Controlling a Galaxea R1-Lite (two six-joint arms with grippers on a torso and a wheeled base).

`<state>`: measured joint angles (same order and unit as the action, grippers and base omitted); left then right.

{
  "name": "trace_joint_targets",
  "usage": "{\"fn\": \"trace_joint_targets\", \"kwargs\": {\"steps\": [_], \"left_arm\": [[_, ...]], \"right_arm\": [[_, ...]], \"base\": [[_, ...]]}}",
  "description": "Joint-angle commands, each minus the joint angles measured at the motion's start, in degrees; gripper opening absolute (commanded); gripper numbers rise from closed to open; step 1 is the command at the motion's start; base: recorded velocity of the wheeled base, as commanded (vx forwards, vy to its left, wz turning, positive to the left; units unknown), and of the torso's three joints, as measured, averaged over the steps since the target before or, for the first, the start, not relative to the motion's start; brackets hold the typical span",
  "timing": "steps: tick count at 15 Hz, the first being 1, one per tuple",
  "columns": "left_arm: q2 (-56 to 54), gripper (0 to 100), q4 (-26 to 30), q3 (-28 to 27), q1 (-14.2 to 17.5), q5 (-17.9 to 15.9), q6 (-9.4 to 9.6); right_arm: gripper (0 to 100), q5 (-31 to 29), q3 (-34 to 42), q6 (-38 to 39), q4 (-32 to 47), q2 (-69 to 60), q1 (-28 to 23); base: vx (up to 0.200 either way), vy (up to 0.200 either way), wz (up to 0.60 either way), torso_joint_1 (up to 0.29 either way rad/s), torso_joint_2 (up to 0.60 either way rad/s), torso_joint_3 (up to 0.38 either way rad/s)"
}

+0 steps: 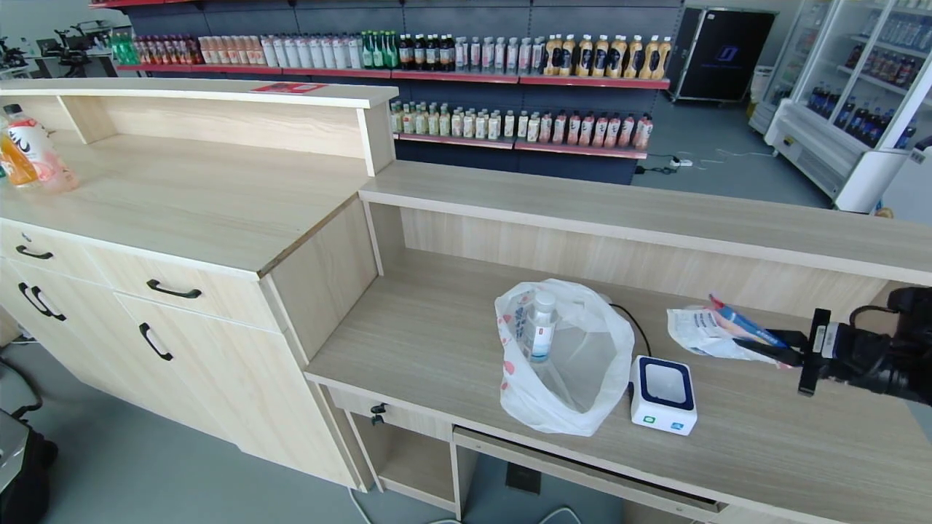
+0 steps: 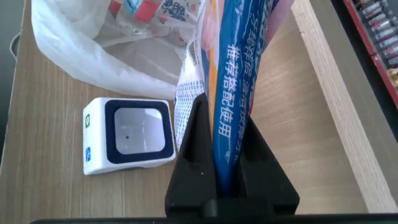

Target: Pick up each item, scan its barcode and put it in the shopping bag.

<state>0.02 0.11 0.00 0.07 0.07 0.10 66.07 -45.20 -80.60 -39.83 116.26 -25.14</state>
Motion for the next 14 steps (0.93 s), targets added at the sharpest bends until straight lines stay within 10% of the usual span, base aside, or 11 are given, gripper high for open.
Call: {"fn": "trace_joint_targets", "kwargs": {"steps": [1, 7, 14], "left_arm": [[-0.02, 100, -0.02, 0.00, 0.01, 0.01, -0.01], [-0.02, 100, 0.07, 0.00, 0.01, 0.01, -0.01], [-0.02, 100, 0.07, 0.00, 0.01, 0.01, -0.01]], "right_arm": [[0, -3.67, 9.43, 14.42, 0.01, -17.82, -10.63], [0, -9.38, 14.88, 16.88, 10.47, -26.26, -28.48], [0, -18.35, 14.18, 25.41, 9.86, -31.01, -20.30]], "base": [[0.000, 0.000, 0.00, 0.000, 0.00, 0.000], [0.000, 0.000, 0.00, 0.000, 0.00, 0.000], [0.000, 0.000, 0.34, -0.001, 0.00, 0.002]]}}
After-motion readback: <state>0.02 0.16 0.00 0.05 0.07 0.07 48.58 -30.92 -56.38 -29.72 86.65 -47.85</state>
